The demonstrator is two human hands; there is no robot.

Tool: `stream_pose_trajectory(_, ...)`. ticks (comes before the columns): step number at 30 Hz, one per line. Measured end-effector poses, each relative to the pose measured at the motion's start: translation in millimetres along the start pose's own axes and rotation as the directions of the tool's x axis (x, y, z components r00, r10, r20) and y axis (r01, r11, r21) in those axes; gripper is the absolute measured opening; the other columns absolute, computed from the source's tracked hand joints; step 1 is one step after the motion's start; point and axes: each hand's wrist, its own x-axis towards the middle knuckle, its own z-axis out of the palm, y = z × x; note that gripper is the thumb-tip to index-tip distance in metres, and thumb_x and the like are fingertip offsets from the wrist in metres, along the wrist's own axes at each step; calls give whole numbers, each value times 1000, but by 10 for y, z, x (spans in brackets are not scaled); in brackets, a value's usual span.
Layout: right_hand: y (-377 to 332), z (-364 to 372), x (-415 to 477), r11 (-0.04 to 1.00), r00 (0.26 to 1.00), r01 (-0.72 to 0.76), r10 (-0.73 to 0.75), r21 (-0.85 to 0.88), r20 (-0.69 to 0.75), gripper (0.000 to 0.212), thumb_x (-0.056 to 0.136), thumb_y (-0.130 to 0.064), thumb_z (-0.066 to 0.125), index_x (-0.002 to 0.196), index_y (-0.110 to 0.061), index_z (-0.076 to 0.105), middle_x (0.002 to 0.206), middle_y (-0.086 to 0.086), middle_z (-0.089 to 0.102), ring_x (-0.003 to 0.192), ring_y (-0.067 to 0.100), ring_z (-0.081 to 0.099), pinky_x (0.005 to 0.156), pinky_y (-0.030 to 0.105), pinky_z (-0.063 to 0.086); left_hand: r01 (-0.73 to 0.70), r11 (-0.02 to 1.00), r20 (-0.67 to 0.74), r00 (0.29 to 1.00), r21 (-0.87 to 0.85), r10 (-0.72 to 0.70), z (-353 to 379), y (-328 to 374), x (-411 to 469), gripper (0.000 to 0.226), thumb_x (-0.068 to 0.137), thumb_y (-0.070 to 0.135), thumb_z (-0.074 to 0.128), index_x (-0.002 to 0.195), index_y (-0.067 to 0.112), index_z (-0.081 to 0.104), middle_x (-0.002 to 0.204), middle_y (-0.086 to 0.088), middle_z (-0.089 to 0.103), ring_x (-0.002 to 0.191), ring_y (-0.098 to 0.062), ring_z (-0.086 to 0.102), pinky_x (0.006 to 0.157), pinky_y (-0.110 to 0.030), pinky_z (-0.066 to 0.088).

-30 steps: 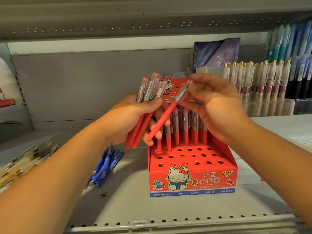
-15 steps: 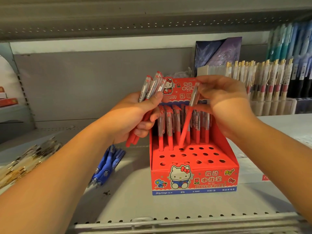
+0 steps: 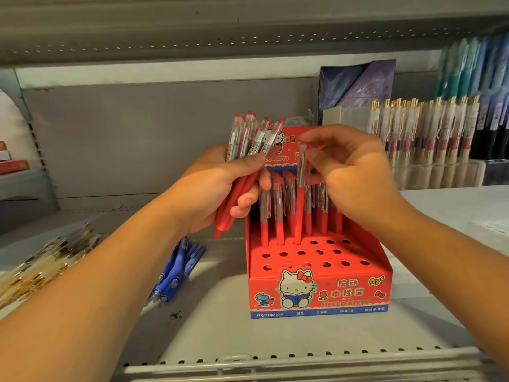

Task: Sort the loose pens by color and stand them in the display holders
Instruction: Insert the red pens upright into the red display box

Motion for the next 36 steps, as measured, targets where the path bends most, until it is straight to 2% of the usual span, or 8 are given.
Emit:
stream_pose_trajectory(9,51,14,-56,979,989,-21,50,-204,139,31,89,-4,62,83,-34,64,80,-10,65,76,21,67,70,50,58,-9,1000,-14,1000,-9,9,-10,-44,18,24,88,21,59,105,5,58,77,-12,72,55,-21,67,47,-28,55)
stream_pose_trajectory(15,45,-9,-46,967,986,-8,51,-256,161,22,86,-7,62,81,-28,66,77,-1,68,74,27,66,68,54,56,-7,1000,13,1000,12,7,-23,-53,10,26,83,23,64,103,7,62,81,-14,73,67,-27,73,51,-31,57)
stream_pose_trajectory(20,39,-24,-45,944,987,-18,70,-330,146,10,74,-23,58,76,-25,67,70,-4,67,68,22,65,66,46,57,0,1000,13,1000,22,0,-25,-67,7,23,81,23,67,100,11,66,82,-15,74,71,-28,74,52,-32,57)
stream_pose_trajectory(26,32,-43,-64,893,973,68,38,-444,227,9,81,-16,63,81,-23,68,75,-5,68,72,18,63,71,42,54,19,1000,19,1000,25,-20,-20,-69,6,25,81,24,67,102,10,65,82,-15,74,70,-27,74,51,-31,57)
stream_pose_trajectory(28,-23,-24,-57,923,982,97,-29,-372,185,12,84,-11,65,84,-23,67,77,-7,67,71,16,63,66,34,54,38,999,41,998,30,-39,-11,-71,2,28,82,24,66,106,9,64,81,-13,74,68,-26,74,51,-31,57)
stream_pose_trajectory(30,-88,-5,-46,994,993,3,10,-112,115,17,87,-5,66,90,-21,65,80,-3,67,70,14,63,55,26,52,49,998,64,997,31,-51,-2,-73,-4,29,82,24,65,106,9,63,80,-11,74,67,-24,73,51,-30,57)
stream_pose_trajectory(32,-135,-2,-41,986,991,-114,104,122,85,17,88,-3,67,95,-18,63,87,8,70,74,17,67,46,25,50,59,998,78,995,36,-62,3,-72,-9,29,81,24,64,106,9,62,80,-11,74,67,-24,74,51,-29,57)
stream_pose_trajectory(36,-155,-11,-31,947,980,-194,175,254,96,16,89,0,65,96,-14,63,87,5,72,78,18,70,50,25,55,71,996,90,993,46,-75,5,-64,-17,27,83,24,63,105,10,61,80,-11,74,65,-24,73,50,-29,57)
